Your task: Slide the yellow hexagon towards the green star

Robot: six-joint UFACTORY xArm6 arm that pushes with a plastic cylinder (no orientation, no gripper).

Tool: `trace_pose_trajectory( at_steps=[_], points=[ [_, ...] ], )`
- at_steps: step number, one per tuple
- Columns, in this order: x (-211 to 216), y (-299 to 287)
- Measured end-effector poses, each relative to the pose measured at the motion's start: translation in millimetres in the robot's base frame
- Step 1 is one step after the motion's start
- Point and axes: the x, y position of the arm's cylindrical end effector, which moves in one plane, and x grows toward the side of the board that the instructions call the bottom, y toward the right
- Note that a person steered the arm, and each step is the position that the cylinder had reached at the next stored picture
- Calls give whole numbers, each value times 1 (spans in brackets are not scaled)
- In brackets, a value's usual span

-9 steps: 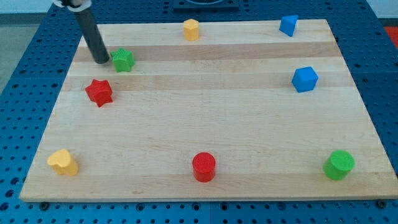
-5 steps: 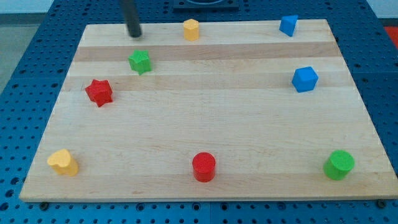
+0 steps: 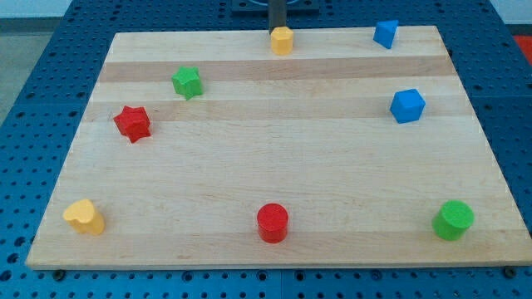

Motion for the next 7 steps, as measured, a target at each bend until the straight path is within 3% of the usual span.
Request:
trace_pose_trajectory(
  at_steps=[2, 7],
  points=[
    [0, 34],
    [40, 5]
  ],
)
